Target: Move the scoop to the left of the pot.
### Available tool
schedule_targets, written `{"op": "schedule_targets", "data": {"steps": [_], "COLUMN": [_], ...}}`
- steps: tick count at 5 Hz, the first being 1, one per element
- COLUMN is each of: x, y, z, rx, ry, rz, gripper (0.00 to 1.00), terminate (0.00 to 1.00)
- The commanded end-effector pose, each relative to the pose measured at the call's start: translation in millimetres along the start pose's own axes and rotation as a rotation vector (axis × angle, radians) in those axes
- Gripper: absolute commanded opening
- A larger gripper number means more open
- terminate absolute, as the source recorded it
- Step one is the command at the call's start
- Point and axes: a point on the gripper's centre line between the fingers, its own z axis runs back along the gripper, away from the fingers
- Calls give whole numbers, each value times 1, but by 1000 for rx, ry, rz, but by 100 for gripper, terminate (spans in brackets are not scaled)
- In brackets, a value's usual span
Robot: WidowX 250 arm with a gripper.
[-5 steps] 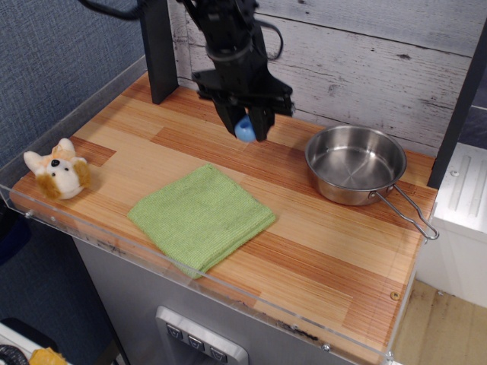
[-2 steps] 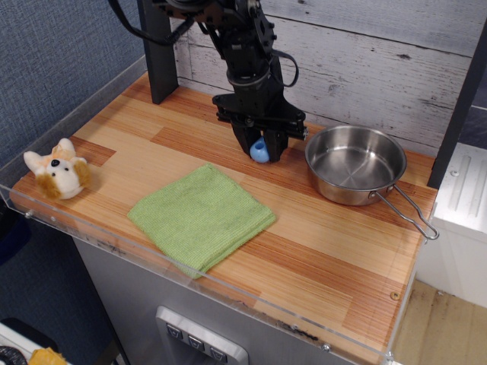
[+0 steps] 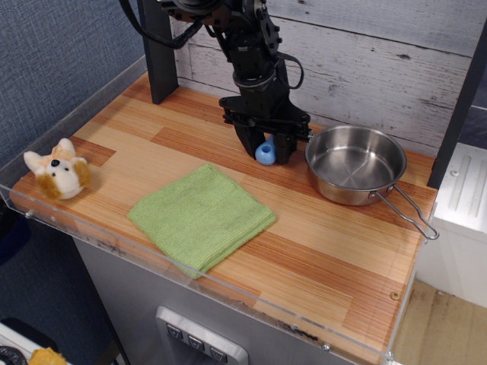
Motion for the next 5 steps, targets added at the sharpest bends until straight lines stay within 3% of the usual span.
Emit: {"op": "schedule_targets", "data": {"steps": [1, 2, 5], "x": [-4, -5, -1], "y": [-6, -4, -13], "z": [13, 22, 89], "rx": [16, 19, -15], "ry": [-26, -35, -124], "rz": [7, 14, 25], "gripper": [100, 100, 100], "terminate": [0, 0, 0]}}
